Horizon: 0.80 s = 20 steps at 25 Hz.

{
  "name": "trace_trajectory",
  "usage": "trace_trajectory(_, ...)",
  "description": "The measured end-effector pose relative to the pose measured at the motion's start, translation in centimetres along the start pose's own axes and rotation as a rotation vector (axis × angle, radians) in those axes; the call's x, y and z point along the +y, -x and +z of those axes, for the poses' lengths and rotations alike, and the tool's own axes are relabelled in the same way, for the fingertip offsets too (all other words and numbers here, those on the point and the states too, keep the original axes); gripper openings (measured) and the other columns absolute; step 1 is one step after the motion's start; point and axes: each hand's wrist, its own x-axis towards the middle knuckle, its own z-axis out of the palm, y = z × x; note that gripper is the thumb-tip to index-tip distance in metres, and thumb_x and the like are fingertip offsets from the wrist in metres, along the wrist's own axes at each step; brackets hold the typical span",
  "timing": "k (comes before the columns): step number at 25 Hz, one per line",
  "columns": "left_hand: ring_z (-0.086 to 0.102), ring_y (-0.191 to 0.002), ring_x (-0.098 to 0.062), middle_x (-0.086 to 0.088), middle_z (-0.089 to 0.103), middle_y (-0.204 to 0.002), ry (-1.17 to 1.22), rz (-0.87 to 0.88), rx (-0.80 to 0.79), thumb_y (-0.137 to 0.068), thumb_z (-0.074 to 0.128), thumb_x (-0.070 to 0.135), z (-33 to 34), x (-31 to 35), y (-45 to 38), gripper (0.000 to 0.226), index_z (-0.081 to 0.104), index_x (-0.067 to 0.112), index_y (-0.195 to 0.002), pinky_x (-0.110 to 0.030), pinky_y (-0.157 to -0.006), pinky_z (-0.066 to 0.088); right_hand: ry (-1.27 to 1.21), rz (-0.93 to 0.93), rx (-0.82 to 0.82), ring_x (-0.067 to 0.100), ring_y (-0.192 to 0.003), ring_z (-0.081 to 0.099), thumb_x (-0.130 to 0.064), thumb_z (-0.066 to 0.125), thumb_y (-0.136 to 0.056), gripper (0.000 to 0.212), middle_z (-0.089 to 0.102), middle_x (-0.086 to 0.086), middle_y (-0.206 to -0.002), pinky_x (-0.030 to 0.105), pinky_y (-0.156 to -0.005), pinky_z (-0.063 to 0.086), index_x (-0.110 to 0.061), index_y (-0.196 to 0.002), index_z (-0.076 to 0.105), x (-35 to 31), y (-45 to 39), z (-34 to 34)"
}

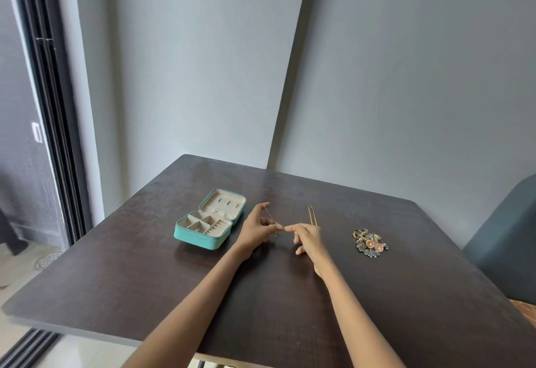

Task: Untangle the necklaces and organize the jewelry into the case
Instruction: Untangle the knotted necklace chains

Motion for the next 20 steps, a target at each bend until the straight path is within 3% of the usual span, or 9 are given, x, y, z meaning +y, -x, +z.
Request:
trace_trajectory(2,0.061,-0.059,-0.003,-0.008,0.071,-0.079,0.060,-0.007,-0.026,-0.080,0.067,-0.003,-0.2,0.3,0.2,0.067,0.035,0.011,-0.137,-0.010,-0.051,0.041,0.181,-0.040,-0.016,0.013,-0.052,0.047,-0.021,0.057,-0.084,0.022,0.051,0.000,-0.057,0.026,-0.045,0.041,-0.027,-0.072,0.074,-0.1,0.1,0.1)
trace_trajectory(5,0.065,-0.060,0.002,-0.001,0.072,-0.074,0.098,-0.012,-0.038,-0.082,0.063,-0.010,-0.4,0.8,0.4,0.067,0.033,0.006,-0.139,-0.006,-0.053,0.043,0.311,-0.078,-0.103,0.012,-0.056,0.043,-0.032,0.060,-0.084,0.019,0.045,-0.001,-0.055,0.023,-0.045,0.036,-0.021,-0.077,0.074,-0.5,0.3,0.1)
trace_trajectory(8,0.060,-0.050,0.004,-0.025,0.068,-0.097,0.095,-0.016,-0.057,-0.083,0.056,-0.016,-0.4,1.6,0.9,0.066,0.030,0.004,-0.141,-0.004,-0.043,0.038,0.299,-0.074,-0.158,0.009,-0.058,0.046,-0.038,0.061,-0.085,0.012,0.064,0.010,-0.073,0.020,-0.042,0.034,-0.034,-0.082,0.072,-0.6,0.3,0.0)
trace_trajectory(11,0.058,-0.047,0.003,-0.025,0.068,-0.101,0.076,-0.022,-0.076,-0.083,0.059,-0.013,-0.5,1.5,0.8,0.066,0.032,0.006,-0.140,-0.008,-0.038,0.033,0.218,-0.073,-0.152,0.003,-0.056,0.045,-0.033,0.063,-0.086,0.012,0.070,-0.005,-0.078,0.018,-0.040,0.031,-0.028,-0.080,0.072,-0.6,0.4,0.0)
trace_trajectory(13,0.058,-0.048,0.001,-0.014,0.072,-0.090,0.035,-0.019,-0.074,-0.083,0.060,-0.011,-0.6,1.0,0.5,0.063,0.036,0.008,-0.138,-0.010,-0.037,0.031,0.106,-0.040,-0.131,0.003,-0.050,0.041,-0.025,0.062,-0.086,0.014,0.057,-0.014,-0.053,0.018,-0.040,0.030,-0.021,-0.075,0.070,-0.8,0.6,0.1)
trace_trajectory(16,0.059,-0.055,0.003,-0.014,0.073,-0.090,-0.048,-0.004,-0.071,-0.081,0.054,-0.011,-0.3,0.4,0.2,0.053,0.044,0.008,-0.130,-0.008,-0.043,0.036,-0.137,0.052,-0.098,0.009,-0.049,0.031,-0.016,0.057,-0.085,0.019,0.035,-0.007,-0.045,0.019,-0.041,0.029,-0.014,-0.065,0.059,-1.0,0.7,-0.2)
trace_trajectory(19,0.061,-0.063,-0.004,-0.012,0.072,-0.084,-0.095,0.011,-0.055,-0.074,0.061,0.002,-0.1,0.2,0.3,0.051,0.052,0.009,-0.123,-0.013,-0.056,0.043,-0.240,0.112,-0.148,0.010,-0.054,0.036,-0.013,0.052,-0.085,0.023,0.041,-0.006,-0.053,0.020,-0.046,0.031,-0.016,-0.063,0.053,-1.2,0.7,-0.7)
trace_trajectory(20,0.057,-0.057,-0.005,-0.008,0.070,-0.077,-0.101,0.003,-0.052,-0.074,0.064,0.004,0.0,0.2,0.3,0.049,0.054,0.010,-0.121,-0.016,-0.052,0.041,-0.251,0.124,-0.154,0.009,-0.057,0.039,-0.012,0.051,-0.086,0.023,0.045,-0.005,-0.058,0.021,-0.048,0.032,-0.016,-0.064,0.055,-1.2,0.6,-0.8)
